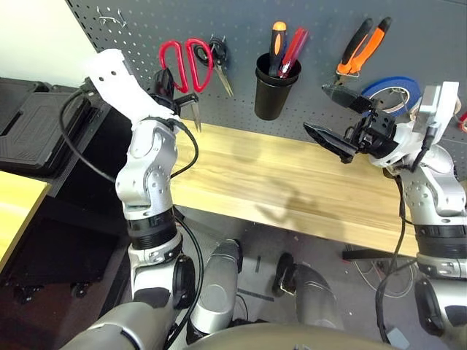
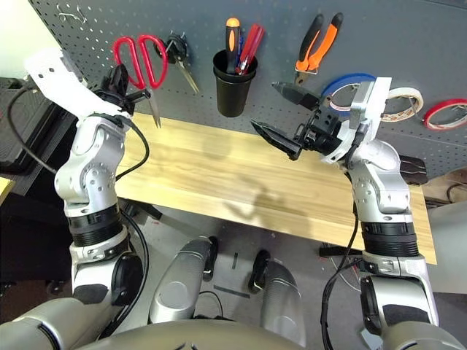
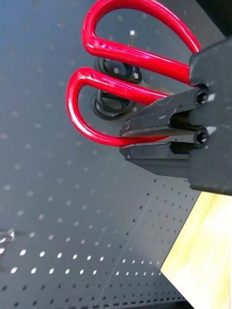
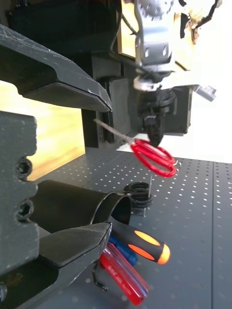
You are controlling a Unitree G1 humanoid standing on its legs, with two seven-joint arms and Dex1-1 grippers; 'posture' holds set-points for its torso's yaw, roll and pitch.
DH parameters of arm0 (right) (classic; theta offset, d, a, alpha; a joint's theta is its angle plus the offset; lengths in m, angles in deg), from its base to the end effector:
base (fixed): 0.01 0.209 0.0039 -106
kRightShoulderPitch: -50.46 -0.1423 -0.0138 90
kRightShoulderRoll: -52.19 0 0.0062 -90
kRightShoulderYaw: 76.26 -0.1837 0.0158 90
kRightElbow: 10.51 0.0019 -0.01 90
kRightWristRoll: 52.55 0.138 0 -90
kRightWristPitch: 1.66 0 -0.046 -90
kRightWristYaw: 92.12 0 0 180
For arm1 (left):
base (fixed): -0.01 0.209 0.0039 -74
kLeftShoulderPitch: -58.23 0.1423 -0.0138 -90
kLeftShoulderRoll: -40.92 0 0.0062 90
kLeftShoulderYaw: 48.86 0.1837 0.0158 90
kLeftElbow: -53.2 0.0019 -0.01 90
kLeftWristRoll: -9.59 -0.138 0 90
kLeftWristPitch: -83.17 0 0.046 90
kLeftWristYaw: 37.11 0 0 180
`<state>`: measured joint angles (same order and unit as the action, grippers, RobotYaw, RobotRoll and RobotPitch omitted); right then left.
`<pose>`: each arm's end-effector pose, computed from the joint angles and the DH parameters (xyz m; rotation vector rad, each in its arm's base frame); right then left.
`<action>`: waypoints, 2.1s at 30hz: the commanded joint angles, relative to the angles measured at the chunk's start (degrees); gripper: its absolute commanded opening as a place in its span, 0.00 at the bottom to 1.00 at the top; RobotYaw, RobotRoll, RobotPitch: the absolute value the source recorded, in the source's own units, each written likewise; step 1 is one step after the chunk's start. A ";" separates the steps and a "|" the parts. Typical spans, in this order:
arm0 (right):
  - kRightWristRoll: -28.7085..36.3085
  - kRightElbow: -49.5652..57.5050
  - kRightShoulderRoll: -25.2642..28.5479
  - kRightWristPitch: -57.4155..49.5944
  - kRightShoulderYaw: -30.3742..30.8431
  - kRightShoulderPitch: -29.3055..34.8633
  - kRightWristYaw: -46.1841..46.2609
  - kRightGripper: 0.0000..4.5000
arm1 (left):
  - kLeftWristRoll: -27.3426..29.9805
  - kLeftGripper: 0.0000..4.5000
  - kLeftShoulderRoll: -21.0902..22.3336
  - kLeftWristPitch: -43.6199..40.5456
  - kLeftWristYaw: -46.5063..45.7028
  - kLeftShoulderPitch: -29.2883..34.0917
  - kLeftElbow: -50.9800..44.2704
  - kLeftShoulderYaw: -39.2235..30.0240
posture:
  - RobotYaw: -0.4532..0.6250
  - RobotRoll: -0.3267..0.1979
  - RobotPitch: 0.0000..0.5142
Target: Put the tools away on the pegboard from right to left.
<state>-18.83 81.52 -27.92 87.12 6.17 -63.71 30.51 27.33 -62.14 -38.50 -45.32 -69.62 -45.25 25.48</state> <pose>0.2638 -0.2261 0.1749 -0.0925 -0.5118 1.0291 0.2837 0.1596 0.2025 -0.3157 -0.2270 0.0351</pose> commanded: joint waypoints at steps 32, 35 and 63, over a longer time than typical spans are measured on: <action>-18.11 -6.52 -8.50 9.16 0.27 6.18 23.62 1.00 | -10.34 1.00 15.09 15.54 23.20 14.03 18.77 12.44 | 0.60 0.62 0.32; -22.90 -11.75 -10.17 11.89 -1.15 5.46 32.05 1.00 | -10.66 1.00 14.82 22.50 24.02 17.24 18.96 11.50 | 0.60 0.62 0.30; -34.12 -49.30 -6.79 35.04 -7.93 -0.80 66.99 1.00 | -10.36 1.00 15.72 59.70 24.74 20.74 44.85 3.09 | 0.56 0.62 0.17</action>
<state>-53.27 33.76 -35.16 121.22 -0.98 -64.06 96.86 16.59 -46.27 19.80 -21.12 -48.96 -1.76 28.73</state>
